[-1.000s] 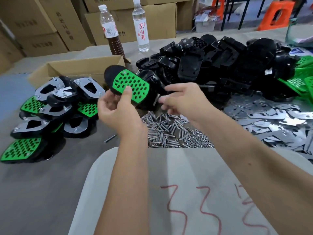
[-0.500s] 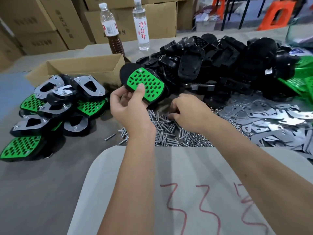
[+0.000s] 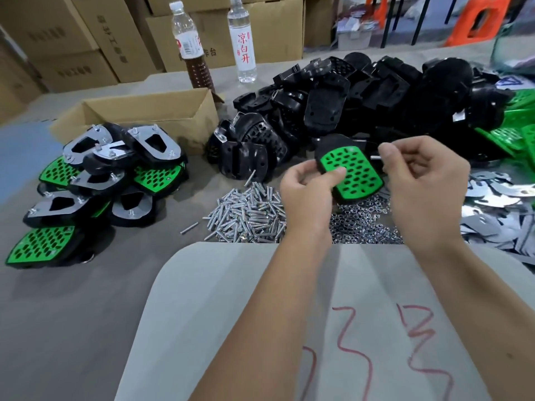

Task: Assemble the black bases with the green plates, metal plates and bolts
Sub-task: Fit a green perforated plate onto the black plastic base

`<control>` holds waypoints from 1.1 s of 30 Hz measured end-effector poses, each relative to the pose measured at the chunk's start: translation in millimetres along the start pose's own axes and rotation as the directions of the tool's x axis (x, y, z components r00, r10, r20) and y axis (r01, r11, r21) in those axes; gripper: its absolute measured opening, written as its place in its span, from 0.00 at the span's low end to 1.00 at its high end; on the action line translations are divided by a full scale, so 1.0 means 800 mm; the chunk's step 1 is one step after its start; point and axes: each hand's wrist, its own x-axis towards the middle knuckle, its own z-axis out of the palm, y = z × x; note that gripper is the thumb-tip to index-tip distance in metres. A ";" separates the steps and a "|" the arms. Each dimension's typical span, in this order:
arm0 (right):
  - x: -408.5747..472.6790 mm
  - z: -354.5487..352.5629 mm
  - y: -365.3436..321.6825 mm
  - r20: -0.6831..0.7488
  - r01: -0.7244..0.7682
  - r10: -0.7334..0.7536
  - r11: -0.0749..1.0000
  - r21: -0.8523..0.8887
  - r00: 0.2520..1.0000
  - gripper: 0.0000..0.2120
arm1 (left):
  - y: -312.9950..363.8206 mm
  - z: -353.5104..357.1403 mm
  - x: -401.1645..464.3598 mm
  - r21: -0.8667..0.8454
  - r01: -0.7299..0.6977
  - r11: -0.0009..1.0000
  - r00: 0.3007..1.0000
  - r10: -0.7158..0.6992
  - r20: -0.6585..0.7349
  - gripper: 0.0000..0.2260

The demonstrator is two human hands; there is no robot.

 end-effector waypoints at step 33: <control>0.001 0.004 0.006 0.074 0.174 -0.164 0.968 -0.178 0.984 0.05 | -0.009 -0.003 -0.010 0.311 -0.259 0.915 0.955 0.194 0.223 0.14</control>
